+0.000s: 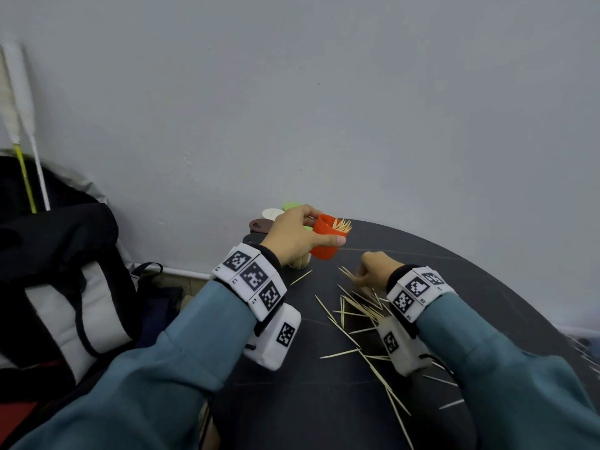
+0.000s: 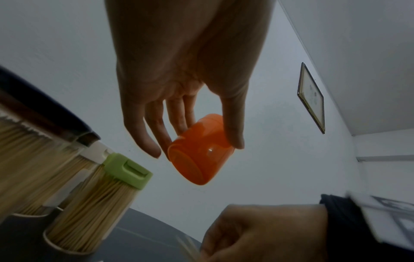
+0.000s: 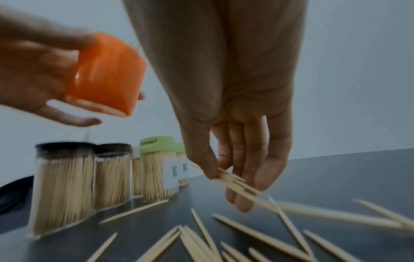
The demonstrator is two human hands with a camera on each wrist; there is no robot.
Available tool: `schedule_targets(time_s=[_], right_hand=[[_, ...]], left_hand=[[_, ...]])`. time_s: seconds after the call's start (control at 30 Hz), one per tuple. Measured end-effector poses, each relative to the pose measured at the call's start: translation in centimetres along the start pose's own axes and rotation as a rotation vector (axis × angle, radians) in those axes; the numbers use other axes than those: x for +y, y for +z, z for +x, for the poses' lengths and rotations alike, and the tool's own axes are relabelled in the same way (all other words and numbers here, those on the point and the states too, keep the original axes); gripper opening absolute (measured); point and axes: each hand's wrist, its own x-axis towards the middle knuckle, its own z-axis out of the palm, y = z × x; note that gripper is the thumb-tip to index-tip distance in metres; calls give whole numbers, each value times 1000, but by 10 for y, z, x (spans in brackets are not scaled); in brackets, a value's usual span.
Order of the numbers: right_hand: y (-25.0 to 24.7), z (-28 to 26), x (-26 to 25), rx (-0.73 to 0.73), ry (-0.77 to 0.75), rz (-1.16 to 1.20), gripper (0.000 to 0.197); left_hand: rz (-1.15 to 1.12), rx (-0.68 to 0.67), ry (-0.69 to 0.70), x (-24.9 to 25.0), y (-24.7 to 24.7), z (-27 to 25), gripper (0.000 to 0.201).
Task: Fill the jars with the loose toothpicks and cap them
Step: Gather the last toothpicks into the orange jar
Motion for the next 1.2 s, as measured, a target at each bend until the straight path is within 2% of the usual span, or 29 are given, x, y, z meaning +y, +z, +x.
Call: schedule_targets(time_s=[0.1, 0.17, 0.3, 0.37, 0.47, 0.6, 0.7, 0.83, 0.97, 1.1, 1.17, 1.2], right_hand=[[-8, -6, 15, 56, -23, 232, 18], [-12, -13, 22, 150, -25, 427, 12], [-23, -29, 30, 302, -59, 812, 16], [-31, -36, 28, 396, -98, 918, 12], [-45, -46, 20, 612, -181, 1077, 6], [-61, -57, 3, 747, -302, 1220, 4], [-60, -56, -12, 731, -335, 1182, 7], [-40, -50, -25, 621, -306, 1048, 5], [-32, -46, -28, 582, -308, 1036, 28], [-35, -37, -27, 641, -230, 1142, 32], [-31, -29, -23, 635, -165, 1087, 28], [-28, -24, -21, 579, -139, 1014, 24]], left_hand=[[-10, -8, 0, 0, 4, 1, 60], [-12, -1, 6, 0, 6, 0, 59], [-5, -11, 11, -1, 12, 0, 61], [-7, -17, 12, -1, 15, -1, 61], [-4, -29, 12, -1, 19, -3, 59], [-11, -39, 16, -2, 22, -4, 58], [-33, -29, 18, -2, 22, -4, 57], [-43, -9, 40, -1, 20, -3, 56], [-54, -5, 30, -2, 15, -5, 57], [-72, 11, 17, -1, 5, -7, 59], [-74, 35, 26, -1, -1, -7, 59], [-76, 50, 28, -1, -5, -8, 59]])
